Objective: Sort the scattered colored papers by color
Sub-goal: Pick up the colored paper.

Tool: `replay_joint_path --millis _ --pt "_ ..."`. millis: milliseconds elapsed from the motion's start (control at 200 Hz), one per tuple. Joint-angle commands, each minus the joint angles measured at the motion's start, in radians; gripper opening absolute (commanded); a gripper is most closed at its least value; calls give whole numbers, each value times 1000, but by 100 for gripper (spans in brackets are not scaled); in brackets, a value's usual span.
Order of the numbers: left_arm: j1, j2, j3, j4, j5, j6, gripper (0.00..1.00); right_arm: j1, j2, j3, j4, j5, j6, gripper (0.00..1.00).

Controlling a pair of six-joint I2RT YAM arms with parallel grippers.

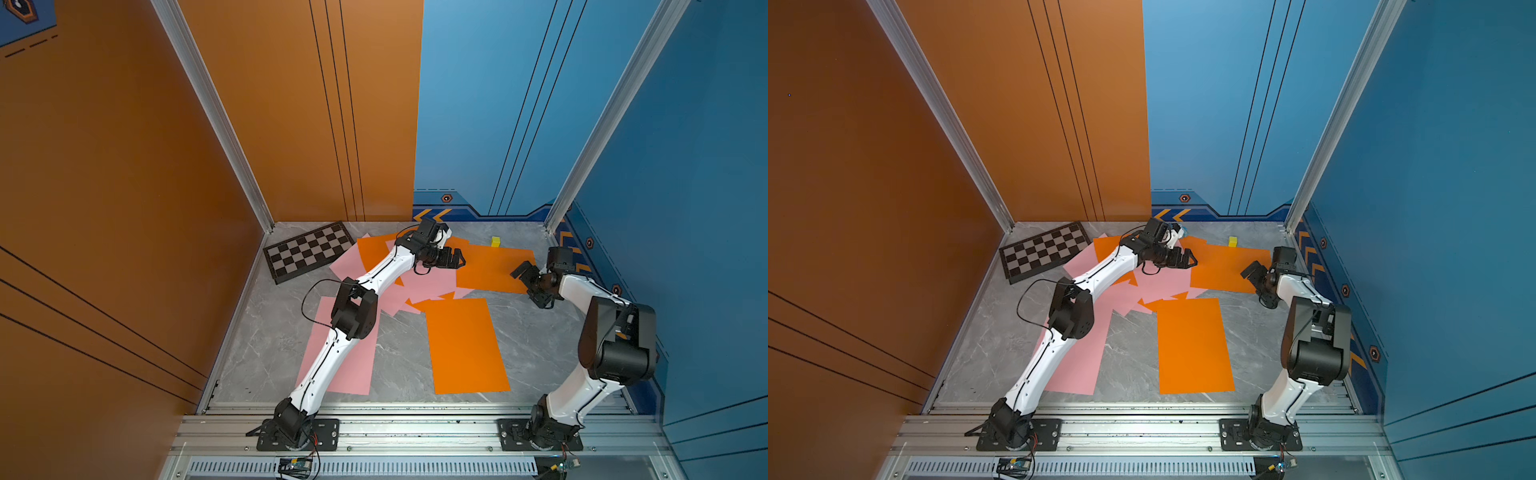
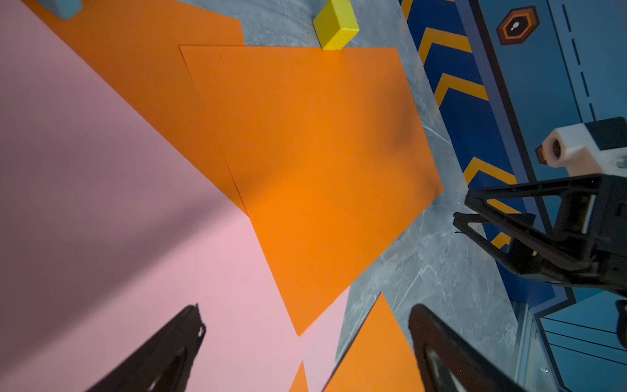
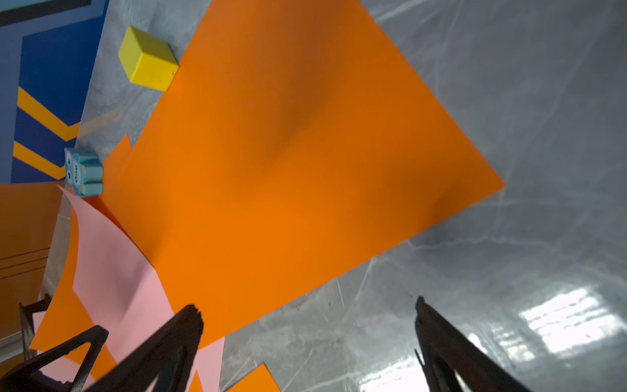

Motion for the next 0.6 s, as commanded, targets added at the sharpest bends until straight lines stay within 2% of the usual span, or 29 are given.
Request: replay_joint_path --millis 0,195,435,596 --pt "25 48 93 -15 63 -73 98 3 84 127 0 141 -80 100" --pt "39 94 116 -13 85 -183 98 11 252 358 -56 202 -221 100" --pt "34 120 102 46 152 -311 98 -15 393 479 -97 215 -296 100" --pt "27 123 64 171 181 -413 98 -36 453 540 -111 179 -327 100"
